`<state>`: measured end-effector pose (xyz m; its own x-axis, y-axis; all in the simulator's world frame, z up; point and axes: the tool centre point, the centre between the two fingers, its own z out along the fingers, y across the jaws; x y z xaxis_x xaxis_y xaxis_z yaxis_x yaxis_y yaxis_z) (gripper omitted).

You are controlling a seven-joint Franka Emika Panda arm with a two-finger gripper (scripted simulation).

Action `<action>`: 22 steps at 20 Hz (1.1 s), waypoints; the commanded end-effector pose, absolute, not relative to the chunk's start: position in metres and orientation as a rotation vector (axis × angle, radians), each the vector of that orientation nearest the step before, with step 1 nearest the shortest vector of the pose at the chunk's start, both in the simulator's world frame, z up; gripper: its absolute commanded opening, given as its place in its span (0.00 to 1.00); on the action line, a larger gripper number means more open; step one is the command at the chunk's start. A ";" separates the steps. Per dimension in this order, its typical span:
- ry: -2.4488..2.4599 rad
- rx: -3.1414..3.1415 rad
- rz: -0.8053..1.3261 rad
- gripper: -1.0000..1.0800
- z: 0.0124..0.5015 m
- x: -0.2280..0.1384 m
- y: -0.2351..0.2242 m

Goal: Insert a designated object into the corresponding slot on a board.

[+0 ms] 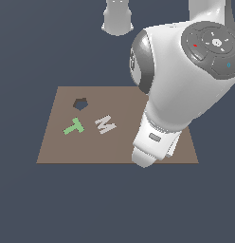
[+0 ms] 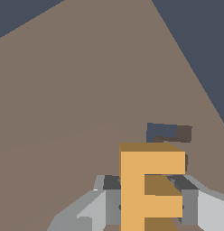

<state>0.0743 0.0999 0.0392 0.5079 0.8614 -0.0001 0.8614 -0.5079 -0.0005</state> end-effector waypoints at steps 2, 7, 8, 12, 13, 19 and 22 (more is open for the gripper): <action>-1.509 -2.755 0.001 0.00 0.040 0.085 0.100; -1.470 -2.776 0.001 0.00 0.040 0.094 0.099; -1.466 -2.779 0.001 0.00 0.040 0.095 0.099; -1.458 -2.783 0.001 0.00 0.040 0.097 0.099; -1.461 -2.781 0.001 0.00 0.040 0.096 0.099; -1.459 -2.782 0.001 0.00 0.031 0.097 0.099; -1.459 -2.782 0.001 0.96 0.030 0.097 0.099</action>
<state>0.0968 0.0989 0.0301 0.5688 0.8225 -0.0014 0.8225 -0.5688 -0.0013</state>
